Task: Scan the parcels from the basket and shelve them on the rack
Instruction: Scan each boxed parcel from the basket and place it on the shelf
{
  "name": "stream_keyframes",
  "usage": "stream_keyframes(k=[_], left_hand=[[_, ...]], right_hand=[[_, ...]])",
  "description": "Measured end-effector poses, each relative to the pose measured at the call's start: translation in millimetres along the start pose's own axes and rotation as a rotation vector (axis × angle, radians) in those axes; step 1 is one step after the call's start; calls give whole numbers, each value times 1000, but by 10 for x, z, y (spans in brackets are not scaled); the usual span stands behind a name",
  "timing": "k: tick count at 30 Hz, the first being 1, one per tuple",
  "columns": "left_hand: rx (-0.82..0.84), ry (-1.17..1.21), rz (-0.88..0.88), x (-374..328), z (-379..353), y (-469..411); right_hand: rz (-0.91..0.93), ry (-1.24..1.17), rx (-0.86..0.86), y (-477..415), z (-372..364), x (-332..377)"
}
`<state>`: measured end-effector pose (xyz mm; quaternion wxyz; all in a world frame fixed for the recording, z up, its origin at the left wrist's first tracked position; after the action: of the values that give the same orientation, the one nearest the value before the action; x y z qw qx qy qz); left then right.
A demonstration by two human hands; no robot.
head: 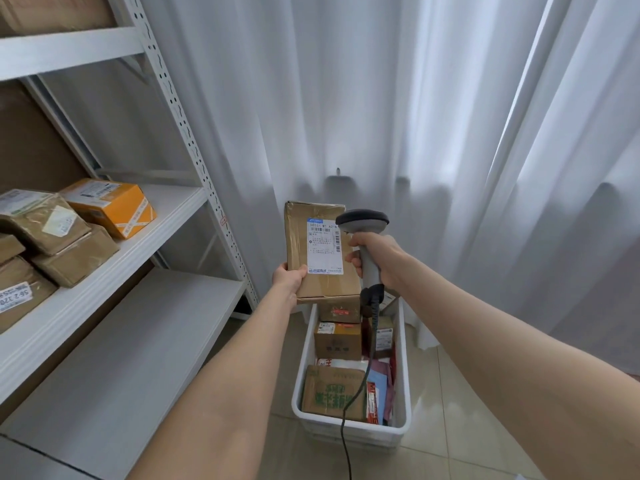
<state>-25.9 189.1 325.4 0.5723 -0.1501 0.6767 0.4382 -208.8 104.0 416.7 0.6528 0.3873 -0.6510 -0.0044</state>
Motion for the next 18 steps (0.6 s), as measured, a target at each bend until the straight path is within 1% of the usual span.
stream_keyframes(k=[4, 6, 8, 11, 15, 18], left_hand=[[-26, 4, -31, -163, 319, 39], [-73, 12, -53, -265, 591, 72], [-126, 17, -69, -358, 893, 119], [-204, 16, -96, -493, 1343, 238], [-309, 18, -110, -622, 1893, 474], [-392, 26, -143, -718, 2287, 717]], right_hand=[[34, -13, -73, -137, -112, -25], [25, -11, -109, -192, -218, -62], [11, 15, -96, -221, -404, -123], [-21, 30, 17, -208, -850, -254], [-46, -26, 199, -27, -1539, -383], [-39, -18, 240, 113, -1899, -410]])
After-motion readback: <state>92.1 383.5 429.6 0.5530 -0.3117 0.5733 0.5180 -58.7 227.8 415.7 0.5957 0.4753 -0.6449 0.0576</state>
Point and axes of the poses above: each hand's wrist, its own y-axis away from the middle knuckle, its own z-axis out of the back of the hand, x = y × z, the point moved 10 cm from there along -y, towards the middle knuckle, and after that the axes turned 4 degrees about -z, right-handed, at the moved point
